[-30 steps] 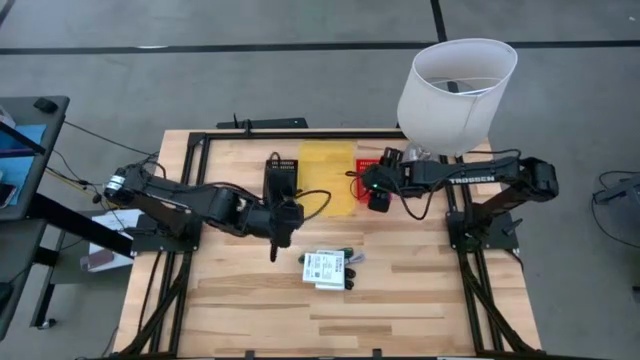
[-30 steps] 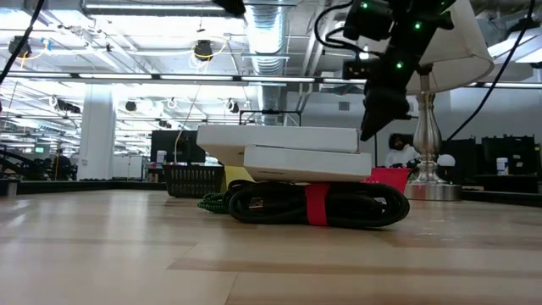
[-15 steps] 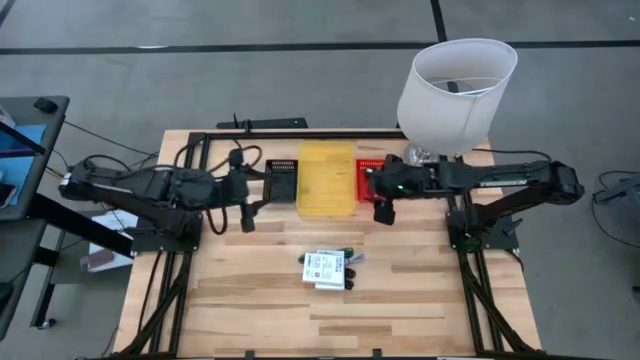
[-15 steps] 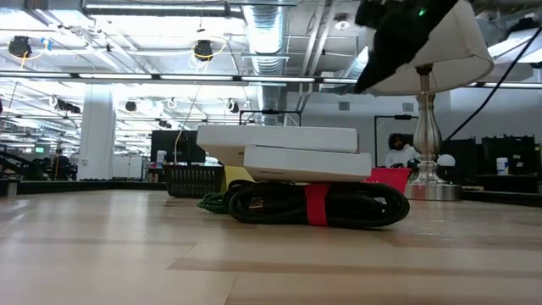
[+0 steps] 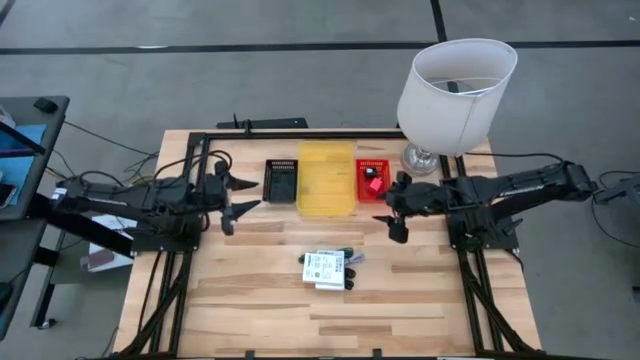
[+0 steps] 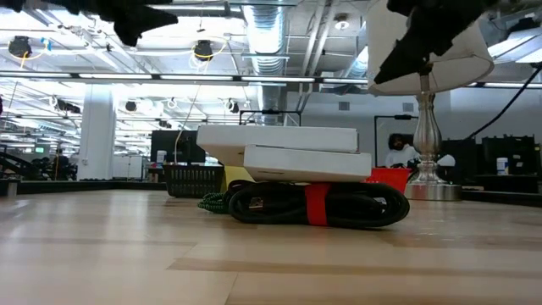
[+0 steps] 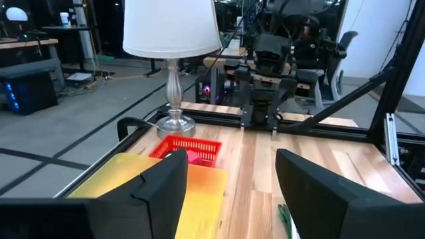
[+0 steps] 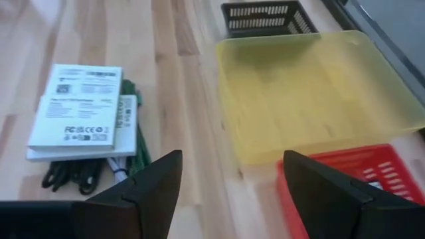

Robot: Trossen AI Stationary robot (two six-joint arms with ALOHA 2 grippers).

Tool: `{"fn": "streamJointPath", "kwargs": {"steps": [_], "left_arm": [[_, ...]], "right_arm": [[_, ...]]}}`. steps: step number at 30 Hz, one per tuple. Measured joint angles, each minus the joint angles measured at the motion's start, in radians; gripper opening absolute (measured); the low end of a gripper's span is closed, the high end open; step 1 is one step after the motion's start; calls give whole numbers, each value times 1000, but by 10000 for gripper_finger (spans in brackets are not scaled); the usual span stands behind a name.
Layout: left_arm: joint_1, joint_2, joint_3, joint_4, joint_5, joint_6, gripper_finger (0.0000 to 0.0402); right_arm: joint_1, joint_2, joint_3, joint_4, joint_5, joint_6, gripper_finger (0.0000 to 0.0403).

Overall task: Pick and place items into bin
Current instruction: Put the top card reader box into the black bin

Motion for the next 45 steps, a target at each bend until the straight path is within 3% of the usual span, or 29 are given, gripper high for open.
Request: {"fn": "streamJointPath", "kwargs": {"steps": [10,25,32,36,45], "left_arm": [[0,-45,-37,-9,28,27,221],[0,-9,-37,-19,43,67,221],[0,-60,-37,-56,-118,22,221],[1,-119,-37,-109,-163,9,221],[0,-179,-37,-208,-163,32,221]], "right_arm": [[55,-46,-236,461,50,0,258],[51,166,-250,928,49,90,258],[64,245,-250,1006,57,90,258],[98,299,-239,1045,143,45,258],[221,426,-124,1035,417,-267,258]]}}
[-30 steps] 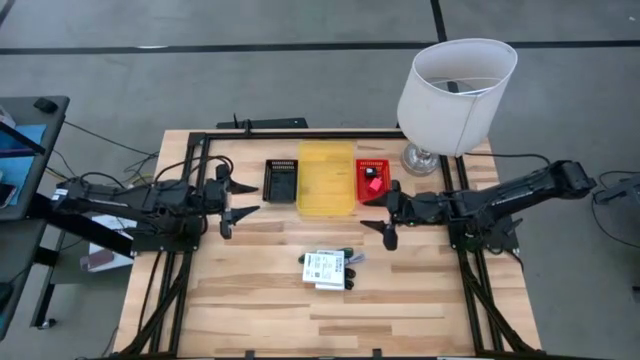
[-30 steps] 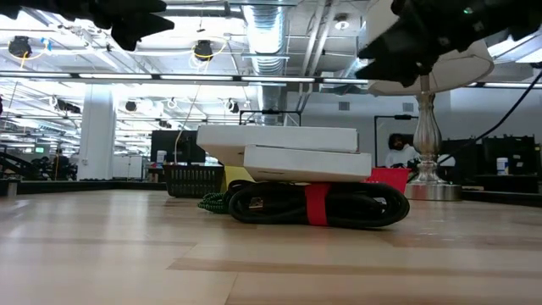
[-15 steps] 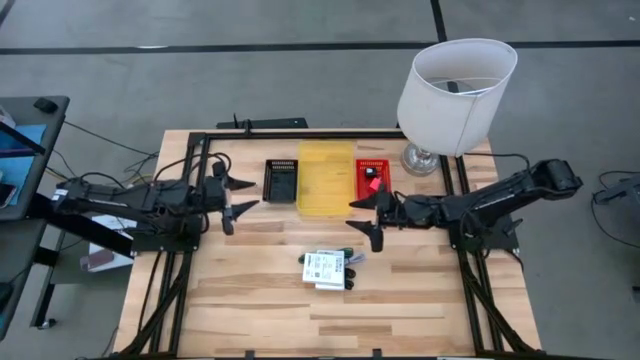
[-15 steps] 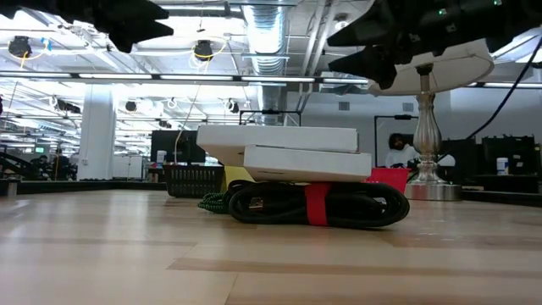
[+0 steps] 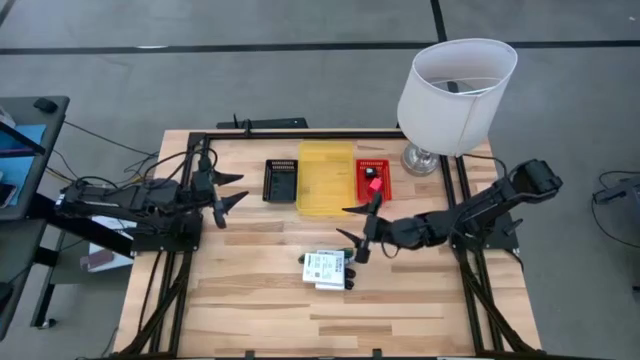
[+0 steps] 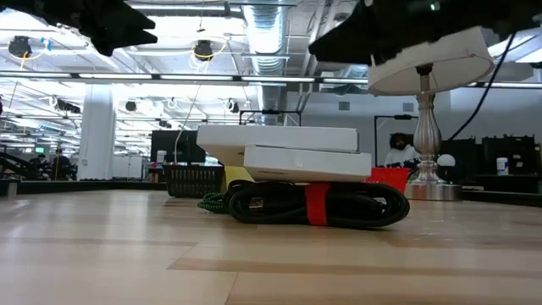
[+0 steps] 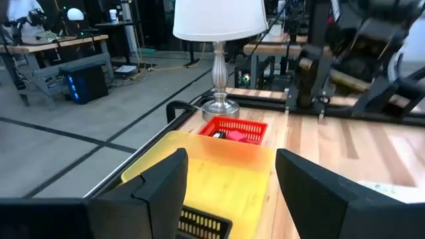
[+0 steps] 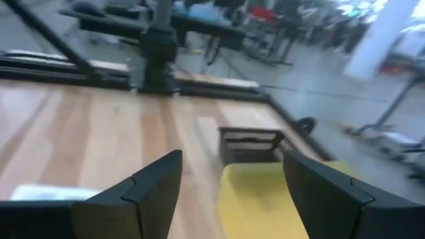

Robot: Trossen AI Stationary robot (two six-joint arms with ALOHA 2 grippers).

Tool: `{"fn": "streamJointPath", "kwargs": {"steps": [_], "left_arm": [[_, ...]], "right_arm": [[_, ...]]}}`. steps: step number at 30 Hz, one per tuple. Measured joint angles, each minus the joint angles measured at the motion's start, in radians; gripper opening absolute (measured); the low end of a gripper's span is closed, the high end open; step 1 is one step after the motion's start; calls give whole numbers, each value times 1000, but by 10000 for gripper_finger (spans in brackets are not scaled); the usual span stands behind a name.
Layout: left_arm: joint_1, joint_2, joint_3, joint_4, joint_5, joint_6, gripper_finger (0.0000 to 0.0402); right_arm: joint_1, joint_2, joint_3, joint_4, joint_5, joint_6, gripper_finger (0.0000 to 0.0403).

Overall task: Pick and place items into bin
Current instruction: Put the top card reader box into the black bin

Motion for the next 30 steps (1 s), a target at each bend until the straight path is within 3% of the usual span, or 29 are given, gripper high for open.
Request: {"fn": "streamJointPath", "kwargs": {"steps": [4,11,15,30], "left_arm": [[0,1,0,-9,0,38,221],[0,-2,0,2,0,62,221],[0,3,1,-28,0,53,221],[0,19,9,46,2,54,221]], "right_arm": [[42,45,75,-59,112,-19,258],[113,102,220,-261,169,31,258],[153,139,278,-338,282,40,258],[275,145,291,-516,521,192,258]]}}
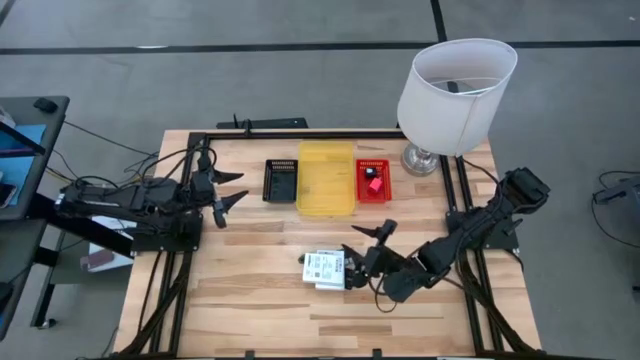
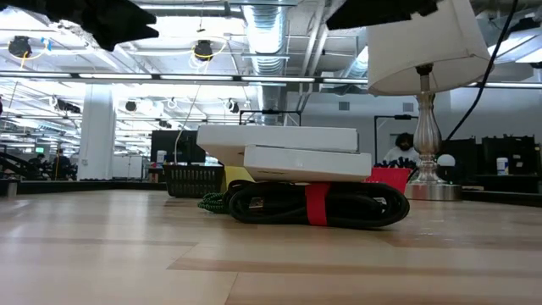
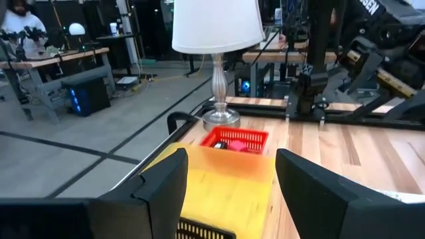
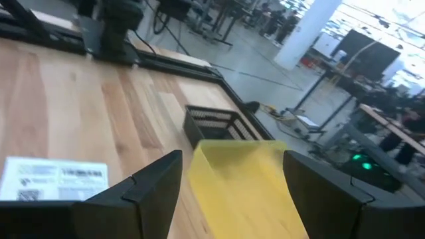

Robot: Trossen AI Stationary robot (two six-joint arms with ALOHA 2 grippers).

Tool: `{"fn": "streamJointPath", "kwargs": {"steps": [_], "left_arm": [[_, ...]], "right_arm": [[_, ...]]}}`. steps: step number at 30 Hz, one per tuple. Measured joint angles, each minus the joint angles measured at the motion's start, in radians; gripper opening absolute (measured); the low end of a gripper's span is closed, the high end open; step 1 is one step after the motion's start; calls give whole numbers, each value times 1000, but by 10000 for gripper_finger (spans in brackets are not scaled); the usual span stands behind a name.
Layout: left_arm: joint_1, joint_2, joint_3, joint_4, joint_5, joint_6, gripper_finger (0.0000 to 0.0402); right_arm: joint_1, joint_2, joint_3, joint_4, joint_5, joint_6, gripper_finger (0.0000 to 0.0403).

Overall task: Pick and place items into bin
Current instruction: Put the top card reader box into the black bin

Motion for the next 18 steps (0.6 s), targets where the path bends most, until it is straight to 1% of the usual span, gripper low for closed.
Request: {"fn": "streamJointPath", "kwargs": {"steps": [4,9,15,18], "left_arm": [[0,62,29,-5,-18,1,221],[-17,235,44,3,-30,37,221],[-77,422,127,8,-52,72,221],[-127,493,177,0,-80,100,221]], "right_arm": [[4,0,0,-95,28,62,258],[-2,0,0,-242,37,166,258],[-13,0,-1,-425,91,317,258],[-14,0,-1,-522,94,384,258]]}}
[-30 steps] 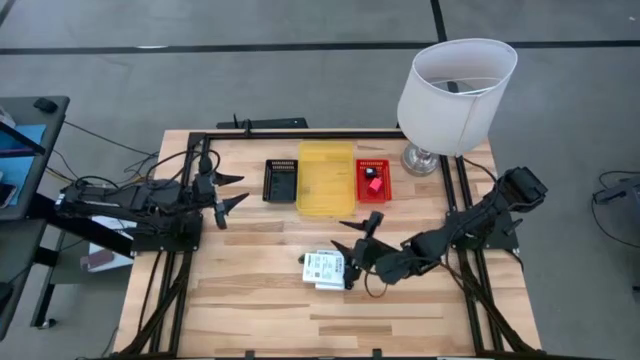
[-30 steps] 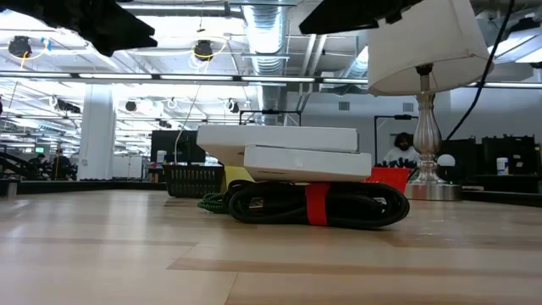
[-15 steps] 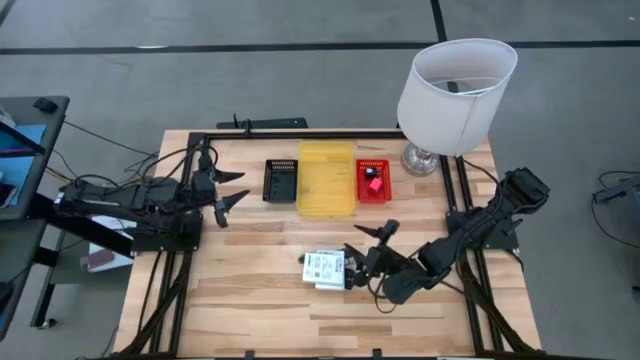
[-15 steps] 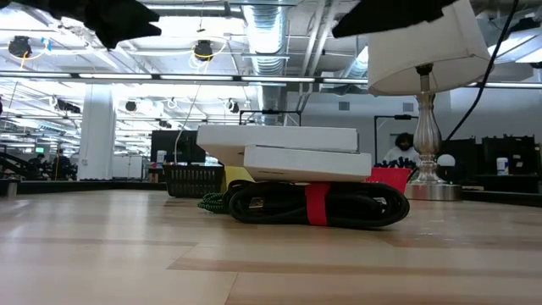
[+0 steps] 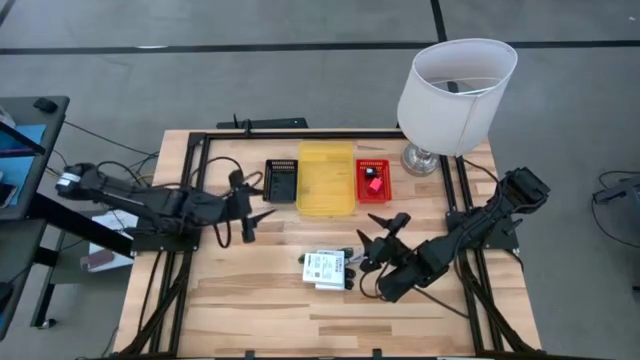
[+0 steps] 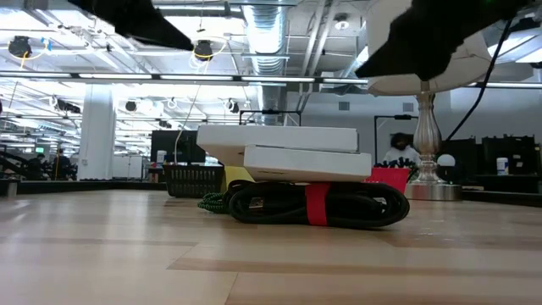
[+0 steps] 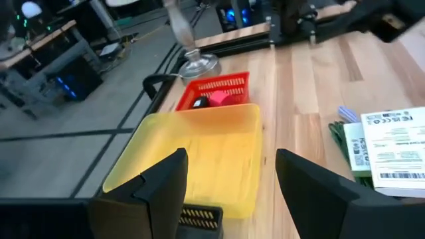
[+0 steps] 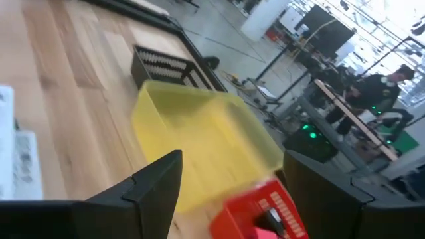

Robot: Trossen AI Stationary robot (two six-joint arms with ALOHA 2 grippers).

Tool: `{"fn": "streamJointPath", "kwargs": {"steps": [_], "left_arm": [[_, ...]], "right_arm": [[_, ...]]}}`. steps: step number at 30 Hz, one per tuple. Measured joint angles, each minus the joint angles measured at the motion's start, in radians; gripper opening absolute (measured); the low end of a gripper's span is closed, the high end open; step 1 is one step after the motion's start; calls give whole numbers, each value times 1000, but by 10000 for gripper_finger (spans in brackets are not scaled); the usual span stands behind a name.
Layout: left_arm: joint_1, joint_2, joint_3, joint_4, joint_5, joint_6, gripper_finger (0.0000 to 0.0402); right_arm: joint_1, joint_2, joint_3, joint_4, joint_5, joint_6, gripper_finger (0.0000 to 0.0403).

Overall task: Pick and place items into bin
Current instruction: Put the top card reader box into the black bin

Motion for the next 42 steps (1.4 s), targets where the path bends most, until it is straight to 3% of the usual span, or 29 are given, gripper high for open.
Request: {"fn": "streamJointPath", "kwargs": {"steps": [6,17,28,34,42], "left_arm": [[-141,138,83,1,-99,-19,221],[-311,409,235,-58,-255,-151,221],[-381,743,553,-393,-477,-237,221],[-397,898,738,-574,-486,-332,221],[-421,1052,935,-735,-448,-437,221]], "right_arm": [[-16,0,0,-190,-11,113,258],[-77,0,0,-425,-15,121,258],[-113,0,0,-566,-80,122,258],[-109,0,0,-633,-141,122,258],[-109,0,0,-685,-145,122,258]]}}
